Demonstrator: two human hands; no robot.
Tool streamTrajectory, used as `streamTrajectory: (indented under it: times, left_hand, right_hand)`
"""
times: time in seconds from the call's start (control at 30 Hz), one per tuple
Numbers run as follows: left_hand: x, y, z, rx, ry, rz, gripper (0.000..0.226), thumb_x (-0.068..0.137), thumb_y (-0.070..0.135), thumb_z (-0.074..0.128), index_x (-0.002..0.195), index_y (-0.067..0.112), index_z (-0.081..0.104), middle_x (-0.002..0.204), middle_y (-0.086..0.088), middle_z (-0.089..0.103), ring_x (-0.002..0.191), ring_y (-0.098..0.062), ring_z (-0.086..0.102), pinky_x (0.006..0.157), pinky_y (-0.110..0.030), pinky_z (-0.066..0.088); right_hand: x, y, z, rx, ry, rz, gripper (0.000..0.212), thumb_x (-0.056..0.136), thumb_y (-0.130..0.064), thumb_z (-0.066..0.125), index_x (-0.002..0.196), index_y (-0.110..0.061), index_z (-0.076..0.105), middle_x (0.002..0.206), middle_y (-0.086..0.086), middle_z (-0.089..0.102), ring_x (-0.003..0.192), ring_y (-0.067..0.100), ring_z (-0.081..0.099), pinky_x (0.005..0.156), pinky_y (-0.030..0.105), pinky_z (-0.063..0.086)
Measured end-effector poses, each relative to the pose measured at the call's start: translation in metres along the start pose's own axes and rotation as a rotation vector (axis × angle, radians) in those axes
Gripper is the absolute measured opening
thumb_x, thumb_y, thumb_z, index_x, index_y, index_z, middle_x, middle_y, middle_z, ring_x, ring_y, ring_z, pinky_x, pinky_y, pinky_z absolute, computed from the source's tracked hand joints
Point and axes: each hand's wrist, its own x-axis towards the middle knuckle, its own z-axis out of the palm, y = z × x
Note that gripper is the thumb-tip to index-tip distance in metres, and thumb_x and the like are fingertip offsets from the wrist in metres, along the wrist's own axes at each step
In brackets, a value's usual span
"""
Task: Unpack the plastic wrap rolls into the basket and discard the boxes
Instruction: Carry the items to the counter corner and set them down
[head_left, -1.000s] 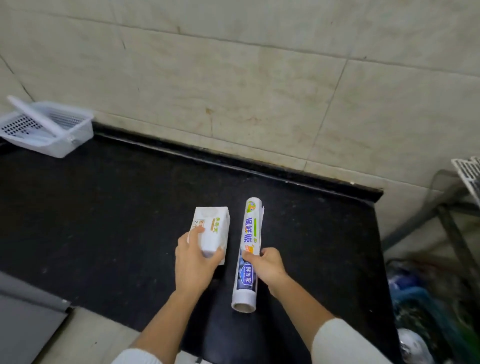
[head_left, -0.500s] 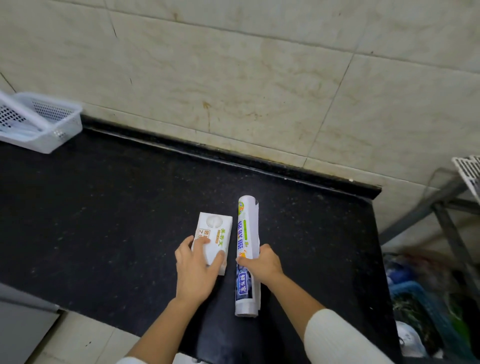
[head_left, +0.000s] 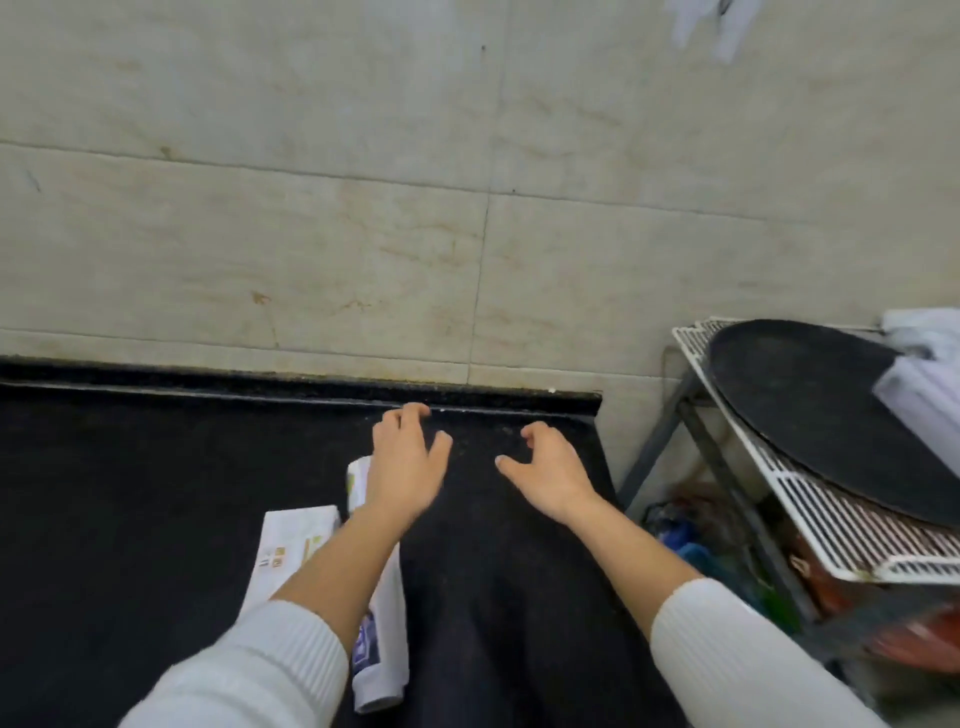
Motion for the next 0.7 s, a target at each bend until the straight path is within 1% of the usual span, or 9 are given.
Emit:
streamTrajectory:
  times: [0.13,0.23,0.33,0.4,0.5,0.6,0.7]
  left_hand:
    - [0.013,0.095,0.031,-0.039,-0.065,0.171,0.039,0.092,0.031,0.051,0.126,0.014,0.045,0.126,-0.012,0.049,0.119,-0.030,0.043,0.095,-0.041,0.039]
    - [0.013,0.163,0.057,-0.058,-0.082,0.263,0.040,0.091,0.033,0.052,0.126,0.016,0.046,0.125,-0.012,0.050,0.118,-0.031,0.047,0.095,-0.041,0.039]
    - [0.003,0.221,0.090,-0.106,-0.097,0.326,0.038,0.091,0.034,0.052,0.125,0.018,0.047,0.125,-0.009,0.050,0.116,-0.028,0.048,0.095,-0.040,0.039]
    - [-0.007,0.254,0.117,-0.107,-0.100,0.348,0.037,0.091,0.035,0.050,0.124,0.019,0.046,0.125,-0.008,0.050,0.113,-0.027,0.049,0.094,-0.039,0.039]
    - [-0.025,0.296,0.162,-0.110,-0.116,0.341,0.038,0.092,0.037,0.048,0.125,0.020,0.045,0.126,-0.005,0.051,0.113,-0.023,0.050,0.092,-0.037,0.043]
    - [-0.043,0.324,0.204,-0.057,-0.138,0.339,0.042,0.091,0.036,0.049,0.129,0.019,0.045,0.131,-0.006,0.049,0.121,-0.023,0.045,0.098,-0.038,0.041]
    - [-0.057,0.338,0.233,0.017,-0.198,0.298,0.044,0.092,0.038,0.048,0.132,0.020,0.042,0.138,-0.006,0.044,0.129,-0.024,0.035,0.101,-0.040,0.039]
  right_hand:
    - [0.002,0.025,-0.093,-0.060,0.141,-0.042,0.053,0.084,-0.036,0.065,0.129,-0.011,0.052,0.131,0.009,0.055,0.123,0.027,0.052,0.098,0.035,0.044]
    - [0.000,0.053,-0.162,-0.110,0.230,-0.079,0.055,0.084,-0.035,0.064,0.131,-0.009,0.050,0.134,0.011,0.054,0.125,0.026,0.050,0.102,0.035,0.043]
    - [-0.004,0.089,-0.222,-0.132,0.310,-0.100,0.053,0.082,-0.036,0.064,0.128,-0.012,0.052,0.127,0.009,0.055,0.117,0.026,0.054,0.095,0.036,0.046]
    - [-0.005,0.117,-0.256,-0.132,0.336,-0.113,0.053,0.082,-0.037,0.063,0.128,-0.014,0.051,0.126,0.007,0.056,0.115,0.025,0.055,0.094,0.039,0.047]
    - [-0.002,0.164,-0.299,-0.142,0.351,-0.127,0.055,0.083,-0.037,0.063,0.131,-0.013,0.049,0.130,0.006,0.054,0.120,0.024,0.053,0.098,0.039,0.046]
    - [-0.001,0.209,-0.335,-0.177,0.360,-0.088,0.055,0.083,-0.035,0.063,0.131,-0.011,0.050,0.133,0.008,0.054,0.123,0.025,0.050,0.099,0.037,0.044]
    - [-0.001,0.244,-0.361,-0.280,0.355,-0.007,0.049,0.082,-0.037,0.060,0.123,-0.011,0.053,0.129,0.011,0.054,0.123,0.032,0.048,0.097,0.042,0.045]
